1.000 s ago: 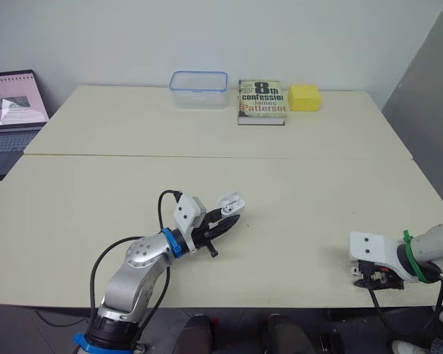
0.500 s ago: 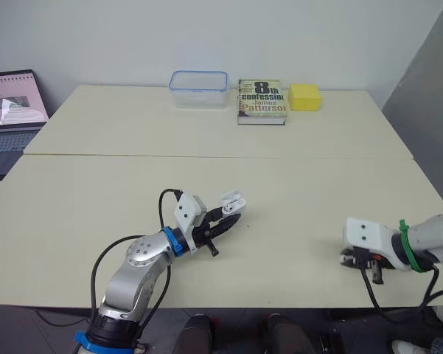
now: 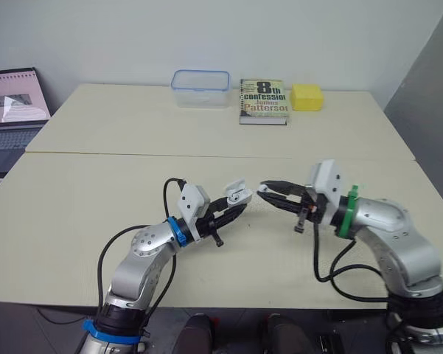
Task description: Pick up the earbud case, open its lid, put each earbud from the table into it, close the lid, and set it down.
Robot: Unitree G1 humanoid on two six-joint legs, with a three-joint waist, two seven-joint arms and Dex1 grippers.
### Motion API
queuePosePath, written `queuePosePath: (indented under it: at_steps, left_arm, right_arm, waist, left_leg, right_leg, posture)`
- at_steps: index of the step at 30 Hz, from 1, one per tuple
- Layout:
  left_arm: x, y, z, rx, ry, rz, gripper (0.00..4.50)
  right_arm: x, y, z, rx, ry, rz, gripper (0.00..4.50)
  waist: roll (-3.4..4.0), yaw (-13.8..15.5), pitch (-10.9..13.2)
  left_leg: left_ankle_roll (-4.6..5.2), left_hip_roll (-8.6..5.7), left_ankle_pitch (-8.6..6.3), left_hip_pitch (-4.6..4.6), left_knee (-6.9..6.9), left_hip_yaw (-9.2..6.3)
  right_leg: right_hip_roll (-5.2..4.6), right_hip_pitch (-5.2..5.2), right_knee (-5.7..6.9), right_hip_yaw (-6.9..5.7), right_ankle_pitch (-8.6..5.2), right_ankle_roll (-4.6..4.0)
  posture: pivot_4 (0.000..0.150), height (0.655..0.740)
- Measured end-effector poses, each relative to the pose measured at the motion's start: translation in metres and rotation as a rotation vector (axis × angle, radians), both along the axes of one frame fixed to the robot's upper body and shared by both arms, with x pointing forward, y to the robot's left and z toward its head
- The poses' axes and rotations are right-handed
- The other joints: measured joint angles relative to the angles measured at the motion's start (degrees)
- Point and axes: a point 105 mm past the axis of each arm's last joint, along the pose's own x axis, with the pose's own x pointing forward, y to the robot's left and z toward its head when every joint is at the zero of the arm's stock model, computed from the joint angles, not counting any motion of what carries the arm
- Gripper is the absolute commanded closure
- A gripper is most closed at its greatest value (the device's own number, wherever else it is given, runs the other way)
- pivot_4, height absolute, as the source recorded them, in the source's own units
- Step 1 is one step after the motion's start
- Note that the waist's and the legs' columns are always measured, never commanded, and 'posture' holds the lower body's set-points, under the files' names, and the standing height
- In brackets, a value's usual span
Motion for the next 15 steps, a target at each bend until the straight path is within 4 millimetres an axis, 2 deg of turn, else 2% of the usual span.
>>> queuePosePath:
  at_steps: [4,15]
  left_arm:
    - [0.001,-0.001,-0.001,0.0,0.006,-0.001,3.69]
    - [0.002,-0.001,0.002,0.01,-0.007,-0.017,3.69]
  right_arm:
    - [0.006,0.02,-0.005,0.066,-0.027,-0.009,4.09]
    - [0.017,0.025,-0.019,0.053,-0.108,-0.048,4.09]
  waist:
    - [0.01,0.0,0.0]
    - [0.01,-0.1,0.0]
  left_leg:
    - [0.0,0.0,0.0,0.0,0.0,0.01]
    - [0.0,0.01,0.0,0.01,0.0,0.01]
  right_leg:
    - [0.01,-0.02,0.03,0.01,0.0,0.0]
    - [0.01,-0.02,0.04,0.0,0.07,-0.13]
  posture:
    - [0.15,0.7377]
    - [0.15,0.7377]
